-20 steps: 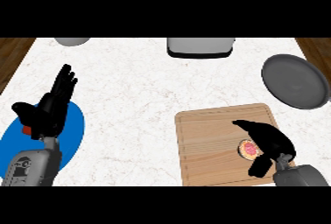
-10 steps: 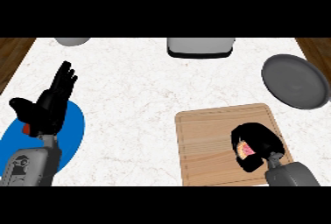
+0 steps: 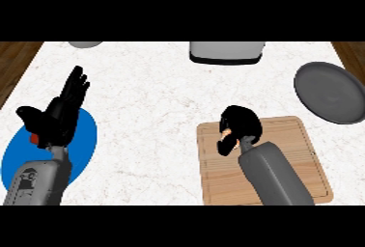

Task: Pick the cupcake from the cutting board and place it in the pan

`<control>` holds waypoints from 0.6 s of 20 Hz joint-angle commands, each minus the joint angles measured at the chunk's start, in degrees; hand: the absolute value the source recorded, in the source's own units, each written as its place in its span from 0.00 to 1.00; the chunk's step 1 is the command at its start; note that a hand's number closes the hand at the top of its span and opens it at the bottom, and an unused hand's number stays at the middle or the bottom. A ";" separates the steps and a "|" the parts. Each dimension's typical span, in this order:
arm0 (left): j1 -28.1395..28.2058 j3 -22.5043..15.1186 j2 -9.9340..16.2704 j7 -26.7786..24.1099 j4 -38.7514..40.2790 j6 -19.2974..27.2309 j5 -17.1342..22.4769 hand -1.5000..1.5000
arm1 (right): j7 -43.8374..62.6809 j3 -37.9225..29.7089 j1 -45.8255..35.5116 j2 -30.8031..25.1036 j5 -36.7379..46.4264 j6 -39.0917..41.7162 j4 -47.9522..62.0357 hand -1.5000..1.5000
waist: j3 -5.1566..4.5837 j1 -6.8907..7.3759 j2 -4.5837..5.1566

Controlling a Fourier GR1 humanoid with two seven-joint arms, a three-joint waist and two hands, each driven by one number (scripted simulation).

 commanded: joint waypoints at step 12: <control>1.67 -1.12 -0.99 2.06 -2.97 1.28 -1.40 0.50 | 8.79 -2.56 -8.55 -1.09 15.96 -23.93 -8.37 1.00 | -0.01 -1.27 -0.34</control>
